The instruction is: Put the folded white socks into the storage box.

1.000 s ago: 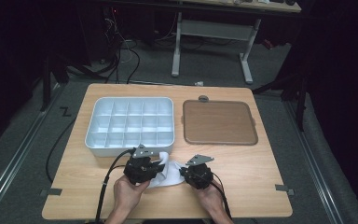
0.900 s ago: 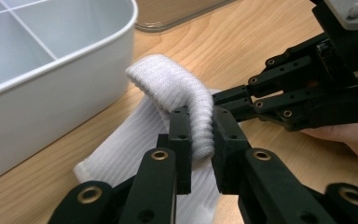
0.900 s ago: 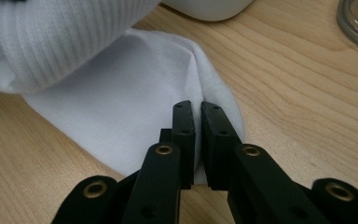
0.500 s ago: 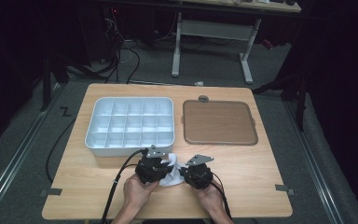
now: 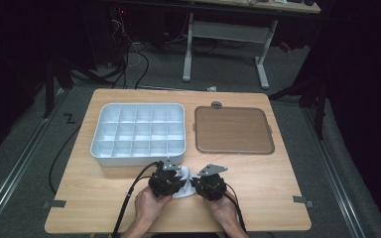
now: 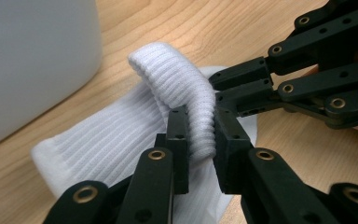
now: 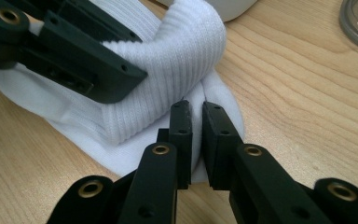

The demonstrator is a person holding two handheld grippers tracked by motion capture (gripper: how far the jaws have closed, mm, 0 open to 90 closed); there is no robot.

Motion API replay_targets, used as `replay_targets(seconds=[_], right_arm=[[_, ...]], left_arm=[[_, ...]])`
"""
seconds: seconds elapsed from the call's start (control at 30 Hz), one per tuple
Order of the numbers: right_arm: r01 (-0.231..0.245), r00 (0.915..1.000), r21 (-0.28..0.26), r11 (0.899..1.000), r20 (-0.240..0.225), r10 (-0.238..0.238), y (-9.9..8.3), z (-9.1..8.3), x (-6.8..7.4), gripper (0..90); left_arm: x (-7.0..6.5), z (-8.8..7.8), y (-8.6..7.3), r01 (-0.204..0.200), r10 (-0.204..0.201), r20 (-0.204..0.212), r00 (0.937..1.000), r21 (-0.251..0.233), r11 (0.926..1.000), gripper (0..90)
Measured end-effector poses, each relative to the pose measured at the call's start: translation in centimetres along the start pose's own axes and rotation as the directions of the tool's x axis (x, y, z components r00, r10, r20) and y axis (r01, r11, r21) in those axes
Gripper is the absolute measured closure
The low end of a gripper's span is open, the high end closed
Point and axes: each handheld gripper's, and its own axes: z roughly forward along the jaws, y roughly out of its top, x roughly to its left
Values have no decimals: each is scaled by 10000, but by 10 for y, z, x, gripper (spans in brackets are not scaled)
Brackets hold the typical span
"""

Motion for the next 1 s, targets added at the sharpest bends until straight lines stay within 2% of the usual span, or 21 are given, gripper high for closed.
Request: replay_targets(seconds=[0.2, 0.43, 0.67, 0.8, 1.0], right_arm=[[-17, 10000, -11, 10000, 23, 17, 0, -1, 0, 797], [-50, 10000, -272, 9996, 37, 51, 1, -9, -1, 772], [-166, 9999, -540, 9984, 36, 168, 1, -20, -5, 766], [-115, 9999, -677, 9976, 106, 123, 3, -27, -5, 765], [0, 9997, -1041, 9946, 238, 25, 8, -43, -5, 765]], left_arm=[[1, -4, 1, 26, -24, 148, 9999, -92, 10000, 734], [3, -18, 6, 554, -525, 637, 9966, -436, 9975, 653], [1, -36, 13, 790, -704, 1066, 9918, -790, 9937, 612], [4, -45, 16, 813, -713, 971, 9927, -1031, 9913, 603], [22, -58, 18, 880, -824, 478, 9954, -1294, 9877, 598]])
